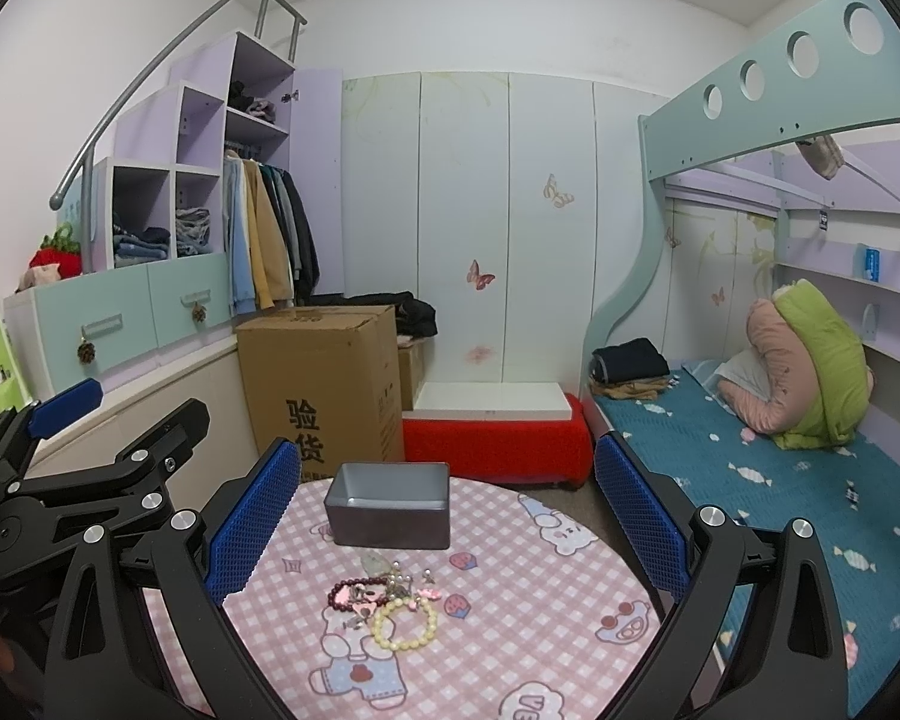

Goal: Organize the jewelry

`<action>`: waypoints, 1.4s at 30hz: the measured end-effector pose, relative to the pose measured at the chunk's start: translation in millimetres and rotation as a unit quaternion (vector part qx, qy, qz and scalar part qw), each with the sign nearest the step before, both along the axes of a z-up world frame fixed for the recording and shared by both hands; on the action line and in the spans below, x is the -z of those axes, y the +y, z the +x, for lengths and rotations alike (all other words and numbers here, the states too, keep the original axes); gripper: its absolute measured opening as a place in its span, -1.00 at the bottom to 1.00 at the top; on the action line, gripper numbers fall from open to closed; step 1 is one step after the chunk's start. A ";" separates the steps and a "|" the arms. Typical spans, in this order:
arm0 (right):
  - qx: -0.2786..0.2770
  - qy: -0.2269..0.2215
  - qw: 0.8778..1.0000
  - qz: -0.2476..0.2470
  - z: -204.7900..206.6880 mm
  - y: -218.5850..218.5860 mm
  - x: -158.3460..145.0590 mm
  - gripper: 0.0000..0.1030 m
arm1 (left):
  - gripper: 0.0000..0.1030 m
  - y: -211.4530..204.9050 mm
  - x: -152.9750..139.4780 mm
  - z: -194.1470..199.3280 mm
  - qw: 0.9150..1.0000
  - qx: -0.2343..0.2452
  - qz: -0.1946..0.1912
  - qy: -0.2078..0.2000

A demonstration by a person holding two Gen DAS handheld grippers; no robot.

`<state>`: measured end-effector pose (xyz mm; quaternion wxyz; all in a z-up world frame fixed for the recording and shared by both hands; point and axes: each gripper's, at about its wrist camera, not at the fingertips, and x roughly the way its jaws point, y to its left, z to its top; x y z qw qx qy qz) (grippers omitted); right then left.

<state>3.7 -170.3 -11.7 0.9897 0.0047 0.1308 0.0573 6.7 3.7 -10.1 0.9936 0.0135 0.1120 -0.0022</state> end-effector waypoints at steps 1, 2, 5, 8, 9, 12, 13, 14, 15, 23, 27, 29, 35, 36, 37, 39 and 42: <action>0.000 0.001 1.000 0.000 0.6 1.0 1.2 0.85 | 0.87 0.3 0.6 0.6 1.000 0.000 0.001 0.000; 0.000 0.002 1.000 0.001 1.2 0.7 2.0 0.85 | 0.87 0.5 1.0 1.0 1.000 0.000 0.001 0.001; 0.000 0.005 1.000 0.001 3.0 1.8 3.2 0.85 | 0.87 1.3 3.4 2.1 1.000 0.000 0.000 0.003; 0.000 0.009 1.000 0.000 5.0 4.7 4.1 0.85 | 0.87 1.1 7.2 5.0 1.000 0.000 0.000 0.009; 0.000 0.011 1.000 0.000 6.9 4.7 4.2 0.85 | 0.87 1.4 7.2 7.1 1.000 0.000 0.001 0.011; 0.001 0.017 1.000 0.001 11.0 4.3 7.3 0.85 | 0.87 2.2 10.9 11.6 1.000 -0.001 0.002 0.019; 0.001 0.019 1.000 0.000 12.8 4.2 8.4 0.85 | 0.87 1.6 11.9 13.6 1.000 0.000 0.002 0.023; 0.001 0.022 1.000 0.000 14.6 4.3 10.0 0.85 | 0.87 2.1 13.8 16.4 1.000 0.000 0.001 0.027; 0.002 0.026 1.000 -0.001 16.7 4.7 12.0 0.85 | 0.87 2.1 16.2 18.5 1.000 0.000 0.000 0.030; 0.004 0.068 0.998 -0.003 43.1 2.5 37.6 0.85 | 0.87 6.1 45.0 46.9 0.996 -0.001 -0.003 0.090; 0.010 0.104 0.995 -0.001 59.6 -2.8 62.3 0.85 | 0.87 16.7 74.6 66.6 0.990 -0.016 -0.005 0.143; 0.013 0.128 0.992 -0.002 68.9 -5.0 78.3 0.85 | 0.87 22.8 90.8 74.5 0.986 -0.022 -0.002 0.168; 0.015 0.200 0.980 0.002 95.6 -9.9 129.2 0.85 | 0.87 33.5 146.8 94.4 0.967 -0.025 -0.009 0.254; 0.015 0.209 0.978 0.001 99.4 -10.2 135.5 0.85 | 0.87 33.7 154.6 97.3 0.964 -0.024 -0.008 0.265; 0.015 0.220 0.975 -0.001 103.7 -10.1 143.3 0.85 | 0.87 33.1 163.0 100.5 0.960 -0.023 -0.005 0.277; 0.016 0.236 0.972 0.001 111.4 -11.1 154.9 0.85 | 0.87 31.8 173.3 105.3 0.956 -0.021 -0.003 0.293; 0.014 0.256 0.967 0.007 119.5 -13.3 169.5 0.85 | 0.87 30.9 188.2 111.9 0.950 -0.017 0.000 0.313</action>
